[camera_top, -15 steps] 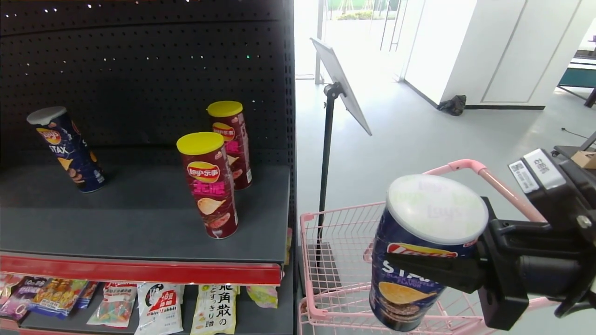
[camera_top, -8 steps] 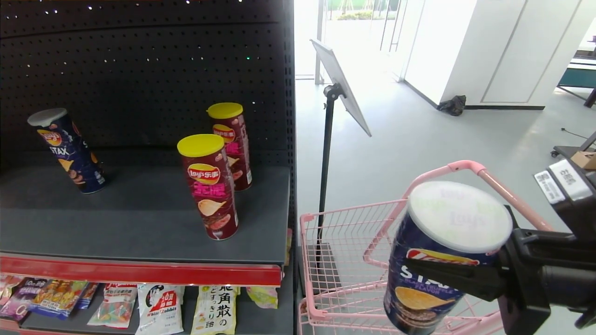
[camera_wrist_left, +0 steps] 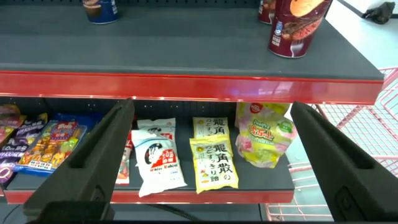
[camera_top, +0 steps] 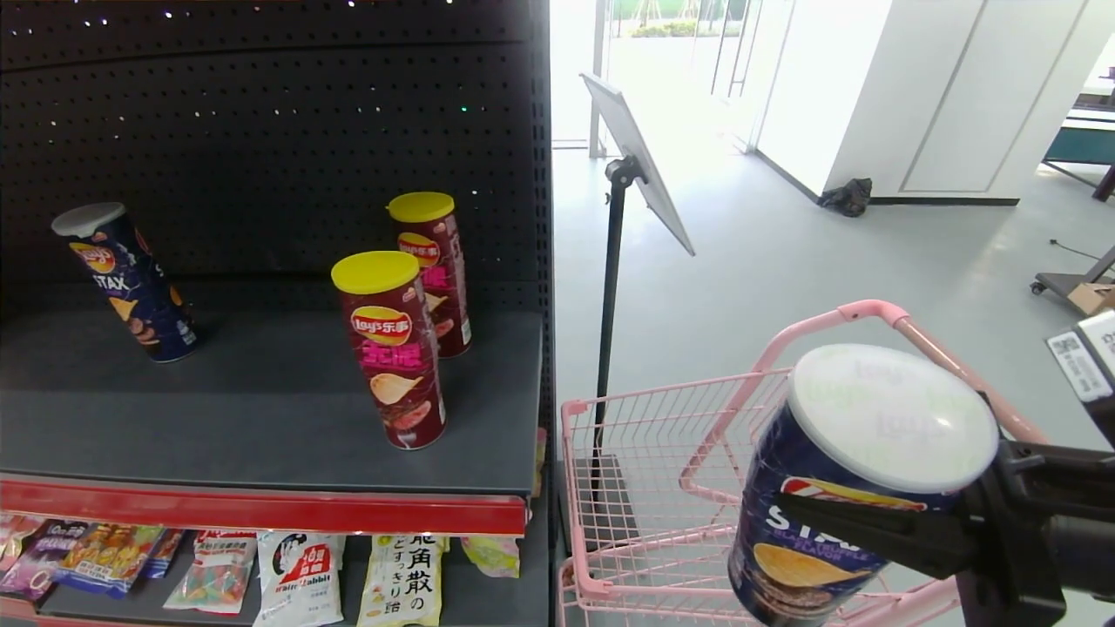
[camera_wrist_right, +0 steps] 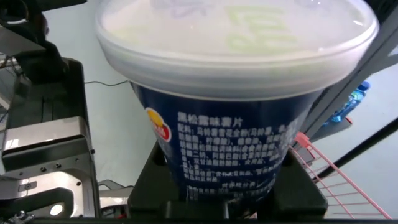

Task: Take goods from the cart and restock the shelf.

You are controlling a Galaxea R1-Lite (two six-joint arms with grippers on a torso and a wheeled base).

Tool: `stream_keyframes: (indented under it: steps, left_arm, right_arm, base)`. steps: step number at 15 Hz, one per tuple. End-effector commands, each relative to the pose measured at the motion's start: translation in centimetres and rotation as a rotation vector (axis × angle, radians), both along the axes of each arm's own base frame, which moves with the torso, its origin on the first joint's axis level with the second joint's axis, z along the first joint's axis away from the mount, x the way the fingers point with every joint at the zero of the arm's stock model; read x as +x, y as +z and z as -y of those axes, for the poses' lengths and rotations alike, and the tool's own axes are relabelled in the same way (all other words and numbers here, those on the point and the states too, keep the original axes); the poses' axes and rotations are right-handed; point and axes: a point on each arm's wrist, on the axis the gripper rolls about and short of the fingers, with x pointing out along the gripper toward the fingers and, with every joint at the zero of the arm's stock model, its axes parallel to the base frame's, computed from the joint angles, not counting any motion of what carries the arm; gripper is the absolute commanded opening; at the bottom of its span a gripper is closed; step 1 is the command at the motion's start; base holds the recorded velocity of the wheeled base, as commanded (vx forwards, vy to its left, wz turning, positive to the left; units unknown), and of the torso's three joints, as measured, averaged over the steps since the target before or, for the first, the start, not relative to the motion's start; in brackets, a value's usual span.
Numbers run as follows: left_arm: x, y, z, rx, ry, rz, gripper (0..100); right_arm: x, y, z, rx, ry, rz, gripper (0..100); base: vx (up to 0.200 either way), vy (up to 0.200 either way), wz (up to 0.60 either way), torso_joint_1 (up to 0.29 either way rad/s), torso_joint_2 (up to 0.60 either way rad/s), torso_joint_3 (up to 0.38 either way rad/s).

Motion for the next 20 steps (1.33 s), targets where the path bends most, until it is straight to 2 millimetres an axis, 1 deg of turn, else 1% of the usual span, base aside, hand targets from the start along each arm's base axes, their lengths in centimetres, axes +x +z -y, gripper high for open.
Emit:
stream_keyframes:
  steps: [1,3,10,12,14,15,18,20]
  left_arm:
    - [0.0,0.0,0.0,0.001,0.001,-0.002,100]
    - [0.0,0.0,0.0,-0.001,-0.001,-0.001,100]
    - [0.0,0.0,0.0,-0.001,-0.001,-0.001,100]
    - [0.0,0.0,0.0,0.002,-0.001,-0.002,100]
    - [0.0,0.0,0.0,0.002,-0.001,0.000,100]
    - [0.0,0.0,0.0,0.004,-0.001,-0.002,100]
    - [0.0,0.0,0.0,0.004,-0.002,-0.002,100]
    - [0.0,0.0,0.0,0.004,-0.002,-0.002,100]
  right_arm:
    - [0.0,0.2,0.0,0.003,-0.006,0.009,0]
    - [0.0,0.3,0.0,-0.002,-0.047,0.016,0]
    - [0.1,0.6,-0.1,0.003,-0.046,0.028,0]
    - [-0.7,1.1,-0.8,0.014,0.000,0.051,0]
    - [-1.1,1.5,-1.5,0.018,0.008,0.063,0]
    - [-1.4,1.9,-2.3,0.024,0.024,0.075,0]
    - [-1.5,2.0,-3.0,0.020,0.029,0.077,0]
    - [-1.4,1.8,-3.3,0.009,0.031,0.066,0]
  base:
    - [0.000,0.000,0.00,0.000,0.00,0.000]
    - [0.000,0.000,0.00,0.000,0.00,0.000]
    - [0.000,0.200,0.00,0.006,0.00,0.001]
    - [0.000,0.200,0.00,0.005,0.00,-0.002]
    - [0.000,0.200,0.00,0.002,0.00,0.002]
    - [0.000,0.200,0.00,0.007,0.01,0.007]
    - [0.000,0.200,0.00,0.004,0.00,-0.001]
    - [0.000,0.200,0.00,0.002,0.00,0.002]
